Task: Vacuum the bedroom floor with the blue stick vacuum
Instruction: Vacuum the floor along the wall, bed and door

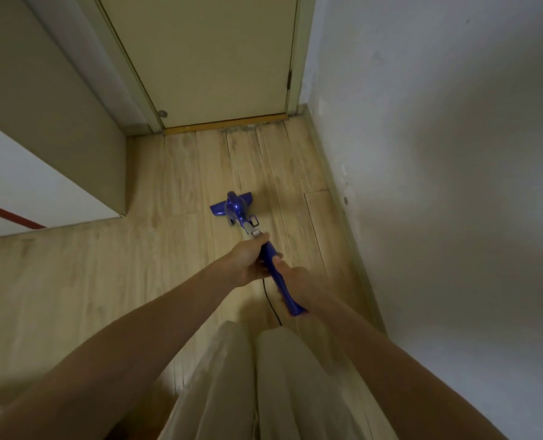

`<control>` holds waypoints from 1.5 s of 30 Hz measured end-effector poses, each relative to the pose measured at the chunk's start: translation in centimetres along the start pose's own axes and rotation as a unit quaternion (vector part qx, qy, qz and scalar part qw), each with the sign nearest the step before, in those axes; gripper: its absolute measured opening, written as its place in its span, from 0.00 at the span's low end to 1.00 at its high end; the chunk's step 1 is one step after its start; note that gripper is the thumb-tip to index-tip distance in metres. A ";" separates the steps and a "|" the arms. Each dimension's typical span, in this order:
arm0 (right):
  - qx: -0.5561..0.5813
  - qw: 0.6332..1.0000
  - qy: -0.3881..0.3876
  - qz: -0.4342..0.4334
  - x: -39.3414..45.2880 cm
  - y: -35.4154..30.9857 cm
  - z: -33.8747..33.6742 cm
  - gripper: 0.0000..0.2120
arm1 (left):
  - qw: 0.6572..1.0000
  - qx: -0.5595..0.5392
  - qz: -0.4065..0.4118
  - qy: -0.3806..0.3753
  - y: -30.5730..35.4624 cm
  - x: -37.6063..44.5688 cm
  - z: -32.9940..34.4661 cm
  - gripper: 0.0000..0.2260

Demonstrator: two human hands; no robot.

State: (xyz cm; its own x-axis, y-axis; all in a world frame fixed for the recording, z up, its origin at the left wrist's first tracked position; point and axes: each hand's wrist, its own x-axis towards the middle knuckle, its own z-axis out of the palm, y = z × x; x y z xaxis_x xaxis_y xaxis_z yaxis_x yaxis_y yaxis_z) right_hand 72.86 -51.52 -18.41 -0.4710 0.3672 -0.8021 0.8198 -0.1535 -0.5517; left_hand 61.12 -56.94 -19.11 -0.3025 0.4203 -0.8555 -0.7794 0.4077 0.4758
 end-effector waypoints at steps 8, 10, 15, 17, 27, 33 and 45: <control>0.030 0.999 -0.014 -0.007 3.2 -2.3 2.0 0.27 | 0.999 0.017 0.027 0.023 1.8 3.2 -2.1 0.14; 0.022 1.000 -0.012 -0.002 3.5 -2.2 2.0 0.30 | 0.999 0.019 0.026 0.018 1.8 3.2 -2.0 0.13; 0.013 1.000 -0.007 0.003 2.7 -1.3 1.6 0.33 | 0.999 0.027 0.023 0.003 1.2 2.0 -1.5 0.11; 0.004 1.000 -0.001 0.003 1.2 -1.4 1.3 0.33 | 1.000 0.023 0.018 -0.005 0.9 1.2 -1.4 0.10; 0.047 0.999 0.006 0.022 -10.5 -2.7 1.8 0.27 | 0.992 0.106 0.010 -0.069 -1.2 -4.8 -1.7 0.11; 0.242 0.967 0.007 0.074 -14.4 -1.5 8.4 0.24 | 0.970 0.200 -0.036 -0.134 -1.9 -8.6 -5.8 0.13; 0.298 0.951 0.047 0.067 -12.2 -3.0 13.2 0.25 | 0.975 0.154 -0.027 -0.158 -0.9 -9.0 -9.2 0.18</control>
State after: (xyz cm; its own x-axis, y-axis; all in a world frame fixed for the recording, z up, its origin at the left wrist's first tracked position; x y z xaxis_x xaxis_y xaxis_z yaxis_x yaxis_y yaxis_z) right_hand 71.89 -67.64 -10.00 -0.3208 0.3838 -0.8659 0.5263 -0.6879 -0.4999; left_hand 59.50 -68.52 -13.74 -0.0434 0.6006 -0.7984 -0.5733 0.6395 0.5122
